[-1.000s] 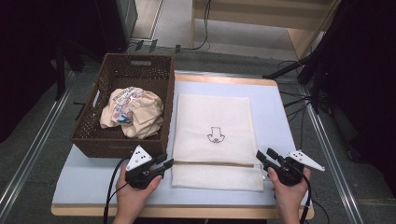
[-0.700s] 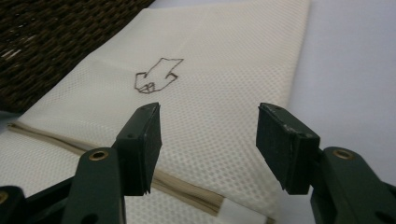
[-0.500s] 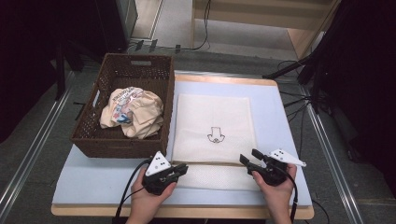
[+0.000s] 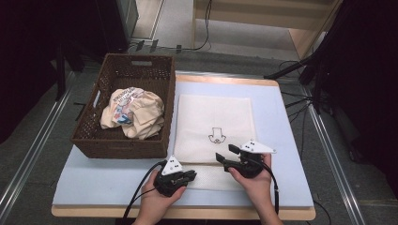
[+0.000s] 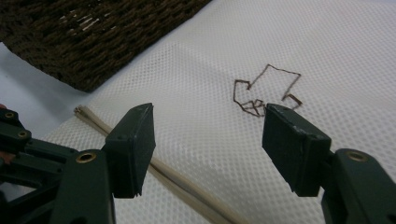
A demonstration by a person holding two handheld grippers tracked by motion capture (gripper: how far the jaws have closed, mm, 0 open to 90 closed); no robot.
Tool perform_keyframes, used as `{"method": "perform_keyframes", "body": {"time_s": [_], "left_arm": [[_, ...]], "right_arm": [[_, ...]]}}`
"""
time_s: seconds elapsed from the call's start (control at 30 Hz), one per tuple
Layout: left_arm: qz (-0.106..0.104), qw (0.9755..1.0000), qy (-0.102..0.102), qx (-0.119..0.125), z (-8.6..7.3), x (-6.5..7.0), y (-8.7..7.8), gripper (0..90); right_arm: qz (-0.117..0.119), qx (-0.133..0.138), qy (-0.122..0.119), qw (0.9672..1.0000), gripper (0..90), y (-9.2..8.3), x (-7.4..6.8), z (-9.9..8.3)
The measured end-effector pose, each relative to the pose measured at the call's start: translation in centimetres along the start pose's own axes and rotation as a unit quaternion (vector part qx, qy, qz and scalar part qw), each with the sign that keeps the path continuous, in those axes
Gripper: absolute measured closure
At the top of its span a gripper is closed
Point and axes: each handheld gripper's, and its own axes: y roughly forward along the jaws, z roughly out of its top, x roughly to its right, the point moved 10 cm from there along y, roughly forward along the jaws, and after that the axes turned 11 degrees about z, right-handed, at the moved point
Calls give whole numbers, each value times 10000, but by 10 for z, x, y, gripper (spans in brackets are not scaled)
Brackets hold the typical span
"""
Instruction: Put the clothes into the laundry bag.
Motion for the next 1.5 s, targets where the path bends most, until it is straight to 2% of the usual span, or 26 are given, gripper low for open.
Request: {"method": "perform_keyframes", "body": {"time_s": [0.03,0.07,0.2,0.37,0.5,0.53,0.57,0.6,0.63,0.7,0.77,0.8,0.87,0.93,0.97,1.03,1.1,1.17,1.33,1.37,1.43,1.5], "left_arm": [[20,10000,22,-75,-1,0,2,843],[53,9999,43,-148,-3,0,3,847],[139,9998,104,-97,-4,1,3,855],[28,9999,-38,-111,-4,0,3,854],[18,9999,-52,-117,-4,0,3,854],[22,9999,-50,-117,-4,0,3,854],[19,9999,-52,-118,-4,0,3,854],[17,9999,-59,-115,-4,0,3,855],[14,9999,-64,-119,-4,0,3,855],[9,9999,-68,-118,-4,0,3,855],[17,9999,-65,-117,-4,0,3,854],[-1,9999,-68,-118,-4,0,3,854],[-29,9999,-89,-114,-4,0,3,854],[-43,9998,-106,-136,-4,-1,3,854],[-54,9998,-110,-140,-4,-1,3,853],[-54,9998,-120,-143,-4,-1,3,853],[-78,9998,-128,-131,-4,-1,4,852],[-59,9998,-120,-142,-4,-1,3,850],[-79,9998,-121,-141,-4,-1,3,841],[-79,9998,-119,-142,-4,-1,3,841],[-80,9998,-117,-142,-4,0,3,839],[-83,9998,-113,-140,-4,0,3,834]], "right_arm": [[37,34,4,10000,354,4,-1,1],[46,-48,-8,10000,351,9,0,-2],[-5,-360,-76,9993,349,15,3,-14],[69,-637,-173,9978,352,17,4,-27],[-195,-897,-194,9956,359,17,14,-38],[-189,-882,-161,9958,389,17,15,-37],[-289,-876,-197,9955,456,16,17,-36],[-631,-847,-294,9940,464,14,24,-34],[-886,-833,-294,9921,453,13,32,-33],[-814,-743,10,9939,469,14,41,-28],[-1154,-702,32,9908,465,10,53,-22],[-1177,-662,76,9908,458,9,57,-20],[-818,-607,267,9944,448,10,54,-20],[-211,-578,223,9979,424,9,39,-20],[-98,-596,167,9980,411,9,35,-20],[-147,-752,-77,9970,395,10,32,-24],[-337,-996,-168,9943,375,12,34,-31],[-427,-950,-301,9941,374,12,36,-34],[-511,-1132,-563,9907,252,12,34,-38],[-597,-1169,-590,9896,224,12,35,-38],[-620,-1176,-579,9894,201,13,37,-38],[-643,-1157,-564,9896,214,12,39,-38]]}}
